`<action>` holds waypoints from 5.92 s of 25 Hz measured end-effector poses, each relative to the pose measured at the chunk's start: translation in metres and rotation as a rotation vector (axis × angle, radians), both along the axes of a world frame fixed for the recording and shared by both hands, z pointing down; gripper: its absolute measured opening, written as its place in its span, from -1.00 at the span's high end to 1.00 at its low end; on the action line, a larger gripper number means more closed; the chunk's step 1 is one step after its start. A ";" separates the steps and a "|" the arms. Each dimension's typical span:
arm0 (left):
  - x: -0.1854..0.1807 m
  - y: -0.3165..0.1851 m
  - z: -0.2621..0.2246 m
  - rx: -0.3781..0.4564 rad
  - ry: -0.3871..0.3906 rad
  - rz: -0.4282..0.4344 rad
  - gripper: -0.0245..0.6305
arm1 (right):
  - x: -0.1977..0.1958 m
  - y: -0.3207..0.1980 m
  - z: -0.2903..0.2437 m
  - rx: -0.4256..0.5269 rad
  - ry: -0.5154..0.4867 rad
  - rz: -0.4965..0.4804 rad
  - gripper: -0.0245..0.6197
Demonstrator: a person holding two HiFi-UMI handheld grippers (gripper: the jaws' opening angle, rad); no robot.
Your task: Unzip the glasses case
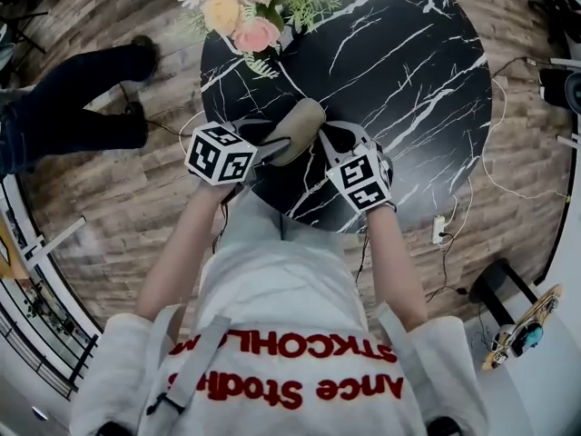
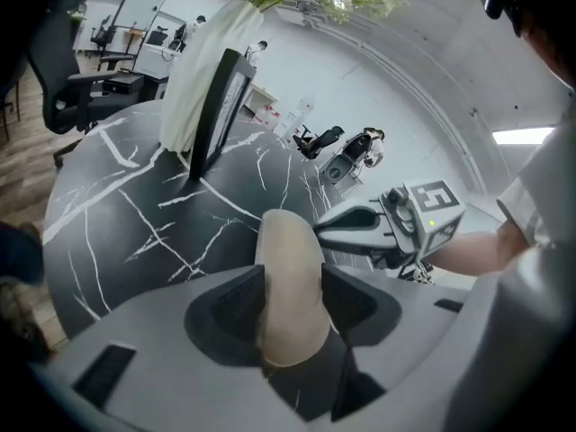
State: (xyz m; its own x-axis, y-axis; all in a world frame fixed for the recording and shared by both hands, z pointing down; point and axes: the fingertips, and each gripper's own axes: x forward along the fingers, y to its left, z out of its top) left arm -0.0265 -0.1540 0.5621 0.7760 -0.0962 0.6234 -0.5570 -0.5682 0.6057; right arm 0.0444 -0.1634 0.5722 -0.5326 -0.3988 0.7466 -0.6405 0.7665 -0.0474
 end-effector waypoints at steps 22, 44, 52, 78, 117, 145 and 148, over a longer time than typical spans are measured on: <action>-0.012 0.029 0.006 -0.139 0.038 -0.054 0.37 | -0.025 0.051 0.014 -0.122 0.020 -0.456 0.52; -0.018 0.029 0.002 -0.056 -0.005 -0.069 0.37 | -0.029 0.060 -0.005 -0.114 -0.078 -0.247 0.80; -0.018 0.058 0.007 -0.162 0.004 -0.049 0.53 | -0.049 0.012 -0.008 -0.040 0.004 -0.220 0.80; -0.001 0.006 -0.014 0.055 -0.055 0.012 0.91 | -0.019 0.083 0.023 -0.046 0.243 -0.721 0.60; -0.030 -0.008 -0.056 0.295 0.000 -0.188 0.91 | -0.044 0.075 -0.044 -0.014 -0.144 0.015 0.86; -0.096 -0.054 -0.342 1.045 0.125 -0.539 0.91 | 0.000 -0.022 -0.378 0.601 -0.611 0.442 0.88; -0.095 -0.054 -0.344 1.046 0.130 -0.544 0.91 | 0.000 -0.021 -0.378 0.610 -0.598 0.437 0.88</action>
State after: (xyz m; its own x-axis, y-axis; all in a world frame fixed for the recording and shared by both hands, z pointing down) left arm -0.1212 -0.2079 0.2178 0.5273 -0.8489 -0.0351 -0.8470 -0.5285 0.0576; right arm 0.0442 -0.1848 0.1941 -0.4701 -0.8826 -0.0030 -0.8748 0.4664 -0.1309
